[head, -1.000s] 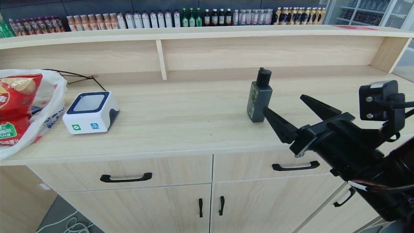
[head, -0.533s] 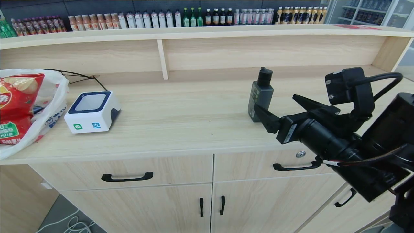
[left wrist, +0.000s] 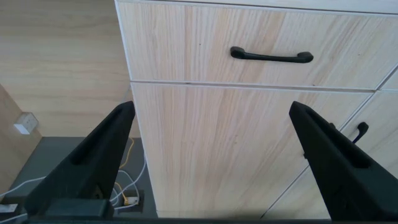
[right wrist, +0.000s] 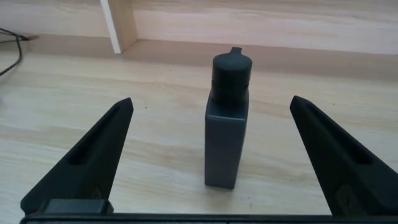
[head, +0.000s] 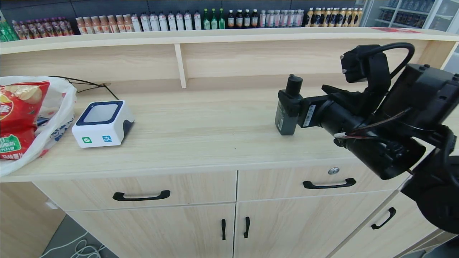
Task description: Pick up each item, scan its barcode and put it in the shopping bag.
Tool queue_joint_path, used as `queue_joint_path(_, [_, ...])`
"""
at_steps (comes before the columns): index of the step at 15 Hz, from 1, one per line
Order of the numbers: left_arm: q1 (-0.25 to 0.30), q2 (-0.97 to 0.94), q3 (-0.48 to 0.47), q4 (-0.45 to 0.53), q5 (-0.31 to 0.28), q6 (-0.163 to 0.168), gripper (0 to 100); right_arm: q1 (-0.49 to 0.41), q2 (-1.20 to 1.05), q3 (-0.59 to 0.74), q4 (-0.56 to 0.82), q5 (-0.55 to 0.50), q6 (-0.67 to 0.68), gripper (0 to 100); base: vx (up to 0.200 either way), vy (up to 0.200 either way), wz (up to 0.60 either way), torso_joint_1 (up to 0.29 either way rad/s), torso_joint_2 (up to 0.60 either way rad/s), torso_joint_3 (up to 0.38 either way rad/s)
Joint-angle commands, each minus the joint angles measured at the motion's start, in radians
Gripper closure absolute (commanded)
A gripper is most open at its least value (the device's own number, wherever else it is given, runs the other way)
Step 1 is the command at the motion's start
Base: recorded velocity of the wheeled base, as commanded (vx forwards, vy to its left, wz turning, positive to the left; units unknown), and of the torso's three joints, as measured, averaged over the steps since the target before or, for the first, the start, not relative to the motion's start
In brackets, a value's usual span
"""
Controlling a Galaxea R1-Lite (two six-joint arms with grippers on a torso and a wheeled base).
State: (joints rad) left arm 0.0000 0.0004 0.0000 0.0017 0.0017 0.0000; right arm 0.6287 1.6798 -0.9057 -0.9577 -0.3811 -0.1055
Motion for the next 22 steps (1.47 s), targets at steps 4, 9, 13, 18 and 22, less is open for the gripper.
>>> queue_joint_path(4, [0.000,0.000,0.000,0.000,0.000,0.000,0,-0.049,0.141,-0.107,-0.001,-0.007,0.010,0,0.000,0.000,0.00,0.000,0.00,0.000])
queue_joint_path(9, [0.000,0.000,0.000,0.000,0.000,0.000,0,-0.050,0.198,-0.162,-0.007,-0.007,0.010,0,0.000,0.000,0.00,0.000,0.00,0.000])
queue_joint_path(13, [0.000,0.000,0.000,0.000,0.000,0.000,0,-0.060,0.224,-0.157,-0.009,-0.007,0.038,0,0.000,0.000,0.00,0.000,0.00,0.000])
queue_joint_path(18, [0.000,0.000,0.000,0.000,0.000,0.000,0,-0.067,0.253,-0.170,-0.009,-0.007,0.058,0,0.000,0.000,0.00,0.000,0.00,0.000])
queue_joint_path(22, [0.000,0.000,0.000,0.000,0.000,0.000,0,-0.075,0.267,-0.171,-0.009,-0.005,0.070,0,0.000,0.000,0.00,0.000,0.00,0.000])
